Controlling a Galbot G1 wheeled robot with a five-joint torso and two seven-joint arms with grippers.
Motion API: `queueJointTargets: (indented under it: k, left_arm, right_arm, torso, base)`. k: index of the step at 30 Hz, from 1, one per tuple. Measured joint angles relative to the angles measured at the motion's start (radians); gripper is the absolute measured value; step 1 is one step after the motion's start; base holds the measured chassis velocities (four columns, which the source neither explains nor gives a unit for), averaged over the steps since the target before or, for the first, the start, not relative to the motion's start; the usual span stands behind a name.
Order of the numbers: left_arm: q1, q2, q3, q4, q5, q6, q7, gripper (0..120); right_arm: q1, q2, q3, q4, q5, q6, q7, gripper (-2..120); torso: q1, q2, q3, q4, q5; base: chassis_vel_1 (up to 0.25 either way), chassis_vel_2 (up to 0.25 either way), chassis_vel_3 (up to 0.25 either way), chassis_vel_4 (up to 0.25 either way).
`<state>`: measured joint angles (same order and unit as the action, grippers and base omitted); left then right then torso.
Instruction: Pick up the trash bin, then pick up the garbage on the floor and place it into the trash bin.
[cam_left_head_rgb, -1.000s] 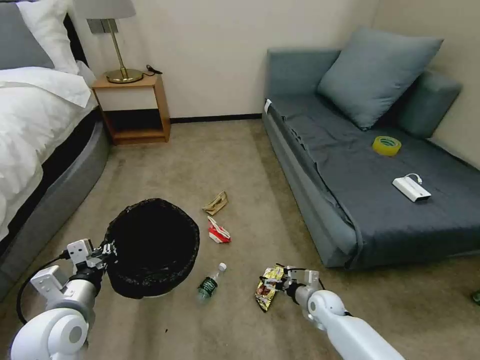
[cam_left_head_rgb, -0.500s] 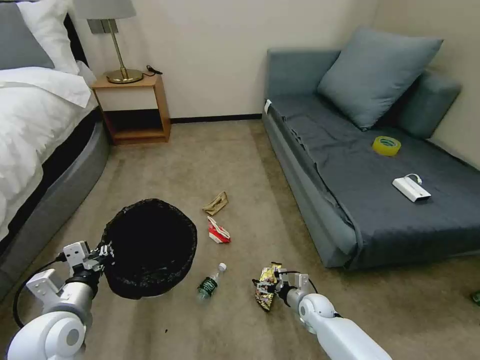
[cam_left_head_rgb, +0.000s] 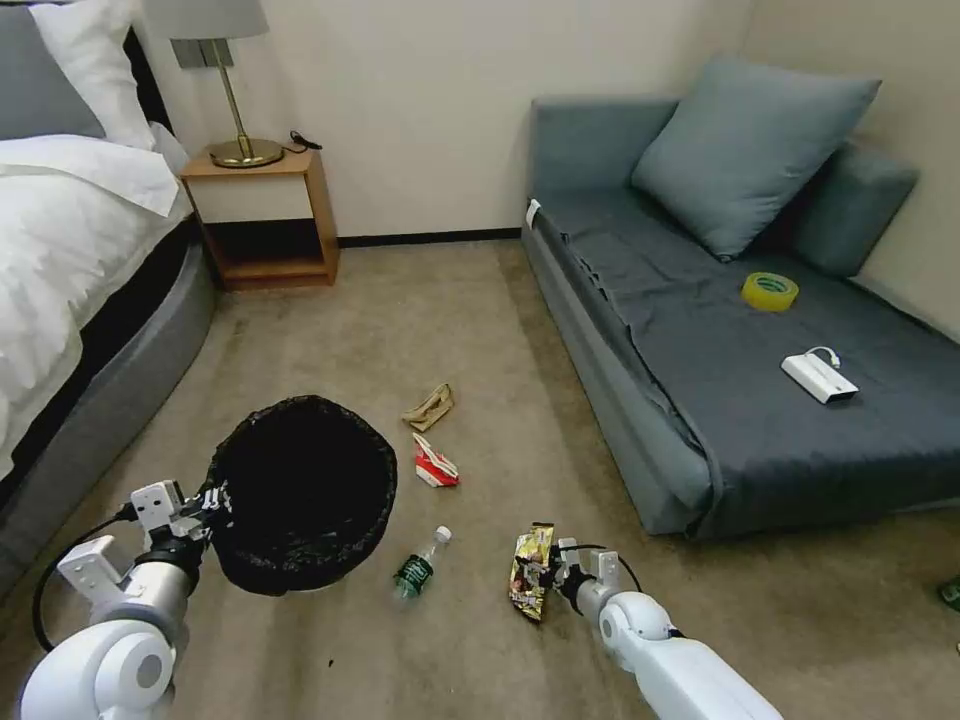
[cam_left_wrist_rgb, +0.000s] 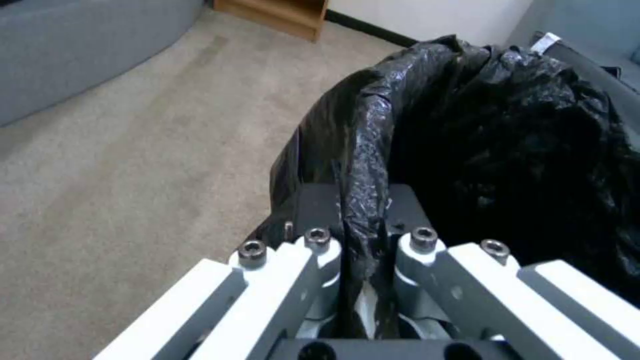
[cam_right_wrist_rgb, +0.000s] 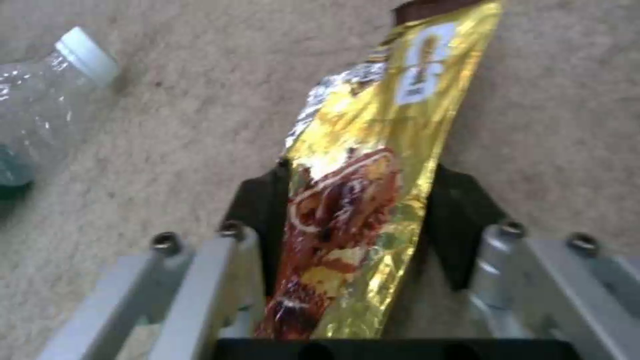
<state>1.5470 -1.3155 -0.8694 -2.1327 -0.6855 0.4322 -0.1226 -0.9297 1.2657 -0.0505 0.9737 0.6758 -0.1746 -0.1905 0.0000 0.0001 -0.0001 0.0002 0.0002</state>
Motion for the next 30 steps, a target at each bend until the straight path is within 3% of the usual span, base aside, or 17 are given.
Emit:
queueJointTargets:
  k: [1,3,11,22,30]
  left_arm:
    - [0.000,0.000,0.000,0.000,0.000,0.000,0.000,5]
    - [0.002,-0.002,0.001,0.000,0.000,0.000,0.000,5]
    - [0.005,-0.009,0.001,-0.001,0.000,-0.002,0.001,5]
    - [0.007,-0.017,0.004,0.001,0.003,-0.004,0.003,5]
    - [0.005,-0.026,0.027,0.009,0.002,-0.003,0.003,5]
  right_arm:
    - [0.000,0.000,0.000,0.000,0.000,0.000,0.000,42]
    - [-0.001,0.001,-0.005,0.000,-0.003,0.001,0.000,29]
    - [-0.001,0.000,-0.007,0.009,0.001,0.002,0.003,1]
    - [-0.010,-0.020,0.022,0.101,0.010,0.002,0.025,0]
    - [-0.012,-0.120,0.065,0.423,0.044,0.006,0.077,0]
  torso:
    - [0.000,0.000,0.000,0.0000,0.0000]
    - [0.000,0.000,0.000,0.0001,0.0000]
    - [0.000,0.000,0.000,0.0002,0.0002]
    - [0.000,0.000,0.000,-0.0001,0.0001]
    - [0.000,0.000,0.000,-0.0002,-0.0004]
  base:
    - [0.000,0.000,0.000,0.000]
    - [0.000,0.000,0.000,0.000]
    - [0.000,0.000,0.000,0.000]
    - [0.000,0.000,0.000,0.000]
    - [0.000,0.000,0.000,0.000]
